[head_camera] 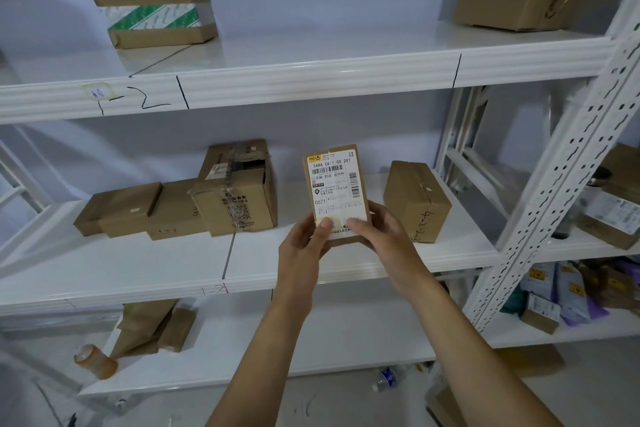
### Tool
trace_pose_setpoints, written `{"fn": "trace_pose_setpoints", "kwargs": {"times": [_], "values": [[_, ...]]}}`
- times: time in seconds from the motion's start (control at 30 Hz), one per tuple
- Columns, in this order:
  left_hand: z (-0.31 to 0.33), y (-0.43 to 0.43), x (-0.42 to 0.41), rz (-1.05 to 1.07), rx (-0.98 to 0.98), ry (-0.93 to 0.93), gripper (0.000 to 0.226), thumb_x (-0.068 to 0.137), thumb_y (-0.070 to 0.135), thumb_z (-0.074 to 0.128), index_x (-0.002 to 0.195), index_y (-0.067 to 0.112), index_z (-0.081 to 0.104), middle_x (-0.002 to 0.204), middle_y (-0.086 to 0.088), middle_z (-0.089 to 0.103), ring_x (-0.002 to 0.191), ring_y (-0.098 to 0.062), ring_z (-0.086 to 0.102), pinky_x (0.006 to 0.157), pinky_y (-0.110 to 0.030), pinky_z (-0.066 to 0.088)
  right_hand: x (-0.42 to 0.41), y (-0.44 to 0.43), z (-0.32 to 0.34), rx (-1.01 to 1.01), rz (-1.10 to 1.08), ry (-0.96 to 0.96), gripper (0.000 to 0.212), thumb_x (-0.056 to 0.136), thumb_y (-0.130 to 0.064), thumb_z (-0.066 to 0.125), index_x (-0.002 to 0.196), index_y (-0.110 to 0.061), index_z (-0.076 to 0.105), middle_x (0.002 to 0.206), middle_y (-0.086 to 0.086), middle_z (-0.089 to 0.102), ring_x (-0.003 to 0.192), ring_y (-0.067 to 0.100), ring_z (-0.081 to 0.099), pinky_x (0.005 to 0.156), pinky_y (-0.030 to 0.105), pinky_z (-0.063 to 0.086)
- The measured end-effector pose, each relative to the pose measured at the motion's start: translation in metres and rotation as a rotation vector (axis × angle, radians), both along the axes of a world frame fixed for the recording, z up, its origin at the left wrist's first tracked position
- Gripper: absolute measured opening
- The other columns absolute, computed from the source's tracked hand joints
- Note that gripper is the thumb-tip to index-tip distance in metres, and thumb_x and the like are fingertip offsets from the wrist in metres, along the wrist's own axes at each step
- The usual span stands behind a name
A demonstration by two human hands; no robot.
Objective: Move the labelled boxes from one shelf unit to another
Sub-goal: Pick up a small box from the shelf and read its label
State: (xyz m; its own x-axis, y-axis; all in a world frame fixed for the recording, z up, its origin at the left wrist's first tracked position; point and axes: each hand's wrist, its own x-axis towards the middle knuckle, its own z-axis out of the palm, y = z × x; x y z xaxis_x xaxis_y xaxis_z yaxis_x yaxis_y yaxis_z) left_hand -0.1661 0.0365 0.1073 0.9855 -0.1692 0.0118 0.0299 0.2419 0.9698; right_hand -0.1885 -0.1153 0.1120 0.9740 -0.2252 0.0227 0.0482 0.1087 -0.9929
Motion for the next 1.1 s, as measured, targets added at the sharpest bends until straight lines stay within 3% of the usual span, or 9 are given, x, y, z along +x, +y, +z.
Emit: {"fn": "trace_pose_setpoints", "kwargs": {"times": [0.17,0.4,0.5,0.63,0.73,0.83,1.0,1.1], "values": [[0.0,-0.001,-0.01,0.038,-0.013,-0.012,0.037,0.1,0.026,0.065,0.136,0.02,0.067,0.118,0.011,0.079,0.113,-0.009,0.073,0.099,-0.028,0.059,-0.006,0.001,-0.001,0.059,0.013,0.002,0.048,0.094,-0.02,0.071,0.14,-0.019,0.055,0.127,-0.003,0.075,0.119,0.014,0.07,0.108,0.037,0.052],[0.003,-0.004,-0.019,0.082,0.01,-0.049,0.046,0.095,0.023,0.073,0.138,0.024,0.06,0.126,0.001,0.076,0.116,-0.014,0.072,0.095,-0.029,0.06,-0.006,0.003,-0.001,0.216,0.037,0.022,0.037,0.098,-0.014,0.063,0.135,-0.011,0.061,0.127,0.007,0.074,0.124,0.025,0.067,0.107,0.042,0.052],[0.005,-0.008,-0.025,0.131,0.054,-0.114,0.047,0.092,0.02,0.077,0.134,0.022,0.056,0.124,0.002,0.074,0.108,-0.008,0.074,0.083,-0.02,0.061,-0.01,0.005,0.002,0.352,0.057,0.031,0.032,0.098,-0.011,0.056,0.129,-0.007,0.065,0.123,0.013,0.075,0.121,0.029,0.068,0.102,0.04,0.052],[0.006,-0.015,-0.033,0.187,0.102,-0.193,0.057,0.085,0.019,0.085,0.132,0.021,0.053,0.127,0.003,0.068,0.11,-0.006,0.07,0.087,-0.024,0.062,-0.014,0.008,0.005,0.607,0.122,0.03,0.032,0.096,-0.01,0.047,0.122,-0.004,0.065,0.114,0.015,0.077,0.109,0.03,0.072,0.097,0.04,0.052],[0.007,-0.021,-0.039,0.215,0.133,-0.241,0.064,0.081,0.019,0.088,0.133,0.018,0.052,0.125,0.007,0.065,0.112,0.0,0.066,0.084,-0.016,0.058,-0.015,0.011,0.001,0.727,0.163,0.023,0.044,0.09,-0.016,0.051,0.131,-0.004,0.059,0.122,0.02,0.072,0.117,0.034,0.068,0.108,0.045,0.048],[0.007,-0.027,-0.042,0.228,0.152,-0.269,0.064,0.08,0.02,0.088,0.132,0.02,0.05,0.124,0.011,0.062,0.107,0.01,0.062,0.081,-0.011,0.055,-0.015,0.011,-0.002,0.772,0.173,0.035,0.048,0.084,-0.021,0.055,0.13,-0.006,0.06,0.116,0.019,0.073,0.118,0.036,0.065,0.115,0.047,0.041],[0.002,-0.028,-0.036,0.2,0.092,-0.195,0.058,0.085,0.016,0.085,0.132,0.017,0.051,0.127,0.001,0.065,0.117,-0.014,0.067,0.085,-0.018,0.06,-0.012,0.011,-0.006,0.774,0.147,0.022,0.052,0.086,-0.018,0.056,0.136,-0.003,0.056,0.129,0.022,0.069,0.123,0.037,0.065,0.111,0.048,0.046],[0.002,-0.024,-0.028,0.189,0.048,-0.132,0.051,0.088,0.017,0.081,0.132,0.014,0.057,0.124,-0.003,0.071,0.114,-0.019,0.07,0.083,-0.017,0.06,-0.011,0.012,-0.008,0.727,0.103,0.047,0.039,0.093,-0.014,0.057,0.13,-0.005,0.061,0.129,0.021,0.07,0.123,0.035,0.066,0.103,0.044,0.051]]}}
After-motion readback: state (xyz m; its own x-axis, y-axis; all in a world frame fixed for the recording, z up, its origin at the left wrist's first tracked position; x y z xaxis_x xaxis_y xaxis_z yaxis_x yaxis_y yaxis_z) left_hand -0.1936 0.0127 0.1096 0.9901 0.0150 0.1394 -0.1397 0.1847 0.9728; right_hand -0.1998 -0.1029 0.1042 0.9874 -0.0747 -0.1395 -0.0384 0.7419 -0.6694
